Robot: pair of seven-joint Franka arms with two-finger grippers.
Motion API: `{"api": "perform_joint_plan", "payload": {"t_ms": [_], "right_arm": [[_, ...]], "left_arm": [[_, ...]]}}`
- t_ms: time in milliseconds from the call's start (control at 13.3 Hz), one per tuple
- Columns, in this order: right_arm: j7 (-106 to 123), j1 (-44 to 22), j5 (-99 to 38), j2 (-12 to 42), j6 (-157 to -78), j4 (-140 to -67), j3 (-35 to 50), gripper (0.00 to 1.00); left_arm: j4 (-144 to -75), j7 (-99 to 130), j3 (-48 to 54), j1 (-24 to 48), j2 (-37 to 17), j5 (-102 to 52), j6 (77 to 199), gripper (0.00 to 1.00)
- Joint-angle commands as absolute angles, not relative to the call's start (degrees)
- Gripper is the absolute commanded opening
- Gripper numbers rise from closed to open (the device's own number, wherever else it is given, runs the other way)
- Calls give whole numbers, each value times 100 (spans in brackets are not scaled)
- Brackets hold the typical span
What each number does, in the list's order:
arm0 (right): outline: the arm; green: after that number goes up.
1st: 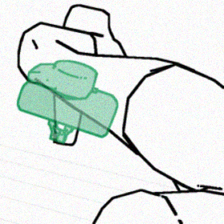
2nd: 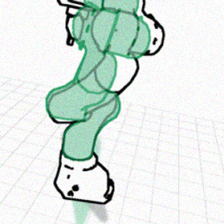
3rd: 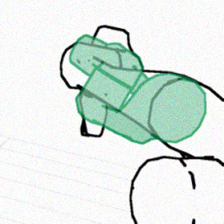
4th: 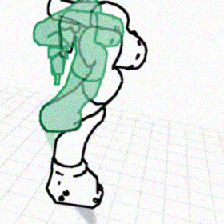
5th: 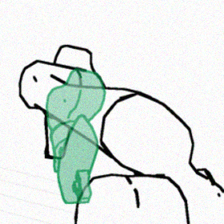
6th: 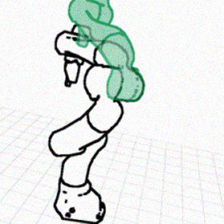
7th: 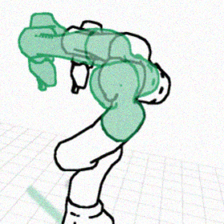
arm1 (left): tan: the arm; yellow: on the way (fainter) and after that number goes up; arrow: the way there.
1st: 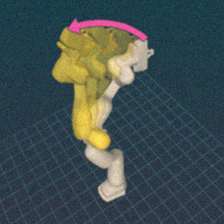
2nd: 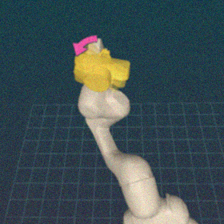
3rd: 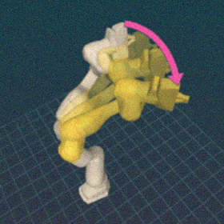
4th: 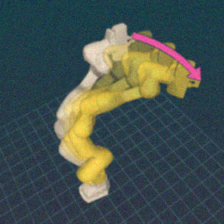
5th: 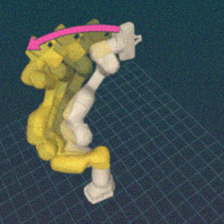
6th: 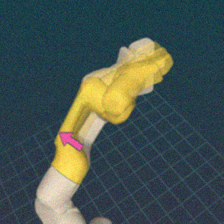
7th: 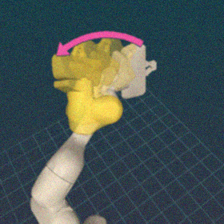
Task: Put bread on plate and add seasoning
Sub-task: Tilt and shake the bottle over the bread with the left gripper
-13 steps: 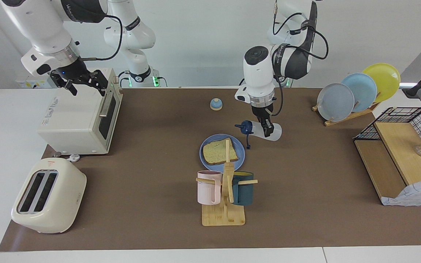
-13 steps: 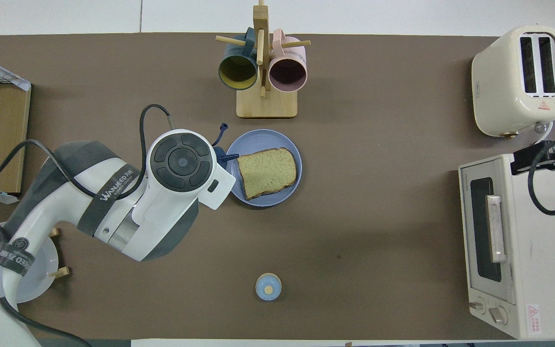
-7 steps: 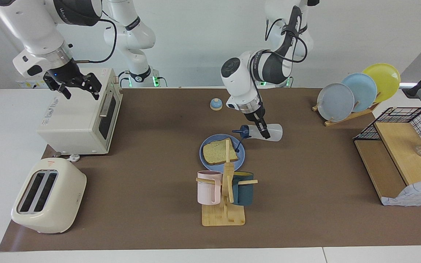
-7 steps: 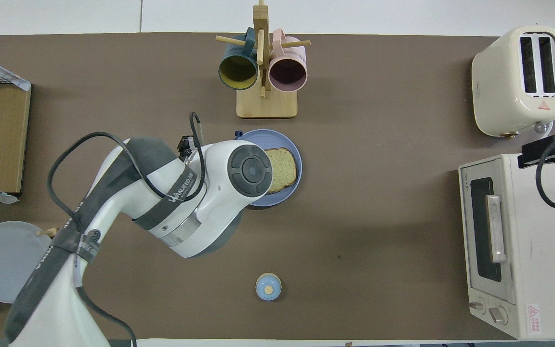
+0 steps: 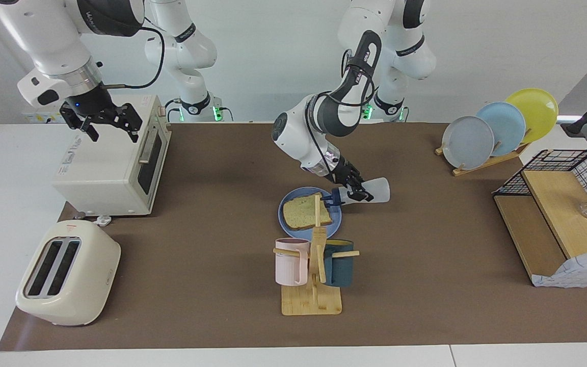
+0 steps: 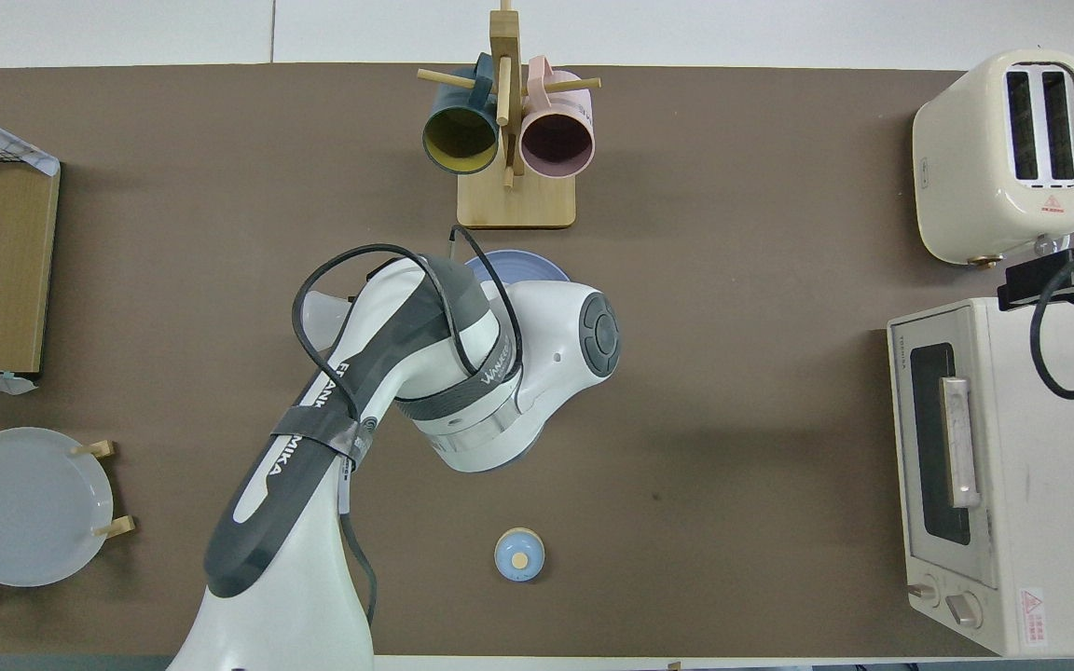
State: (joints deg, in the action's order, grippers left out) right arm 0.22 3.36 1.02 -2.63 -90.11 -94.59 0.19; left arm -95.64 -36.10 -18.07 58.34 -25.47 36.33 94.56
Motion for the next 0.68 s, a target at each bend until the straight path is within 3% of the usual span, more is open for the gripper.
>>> {"api": "perform_joint_plan", "payload": {"t_ms": [0,603], "right_arm": [[53,360,18,-316,-9097,-9554,9,100],[53,360,18,-316,-9097,-9554,9,100]], "left_arm": [[-9343,-3577,-1881,5976,-2628,3945,9089,0],[-9167,-3577,-1890,6056,-2838,4491,8736,0]]}}
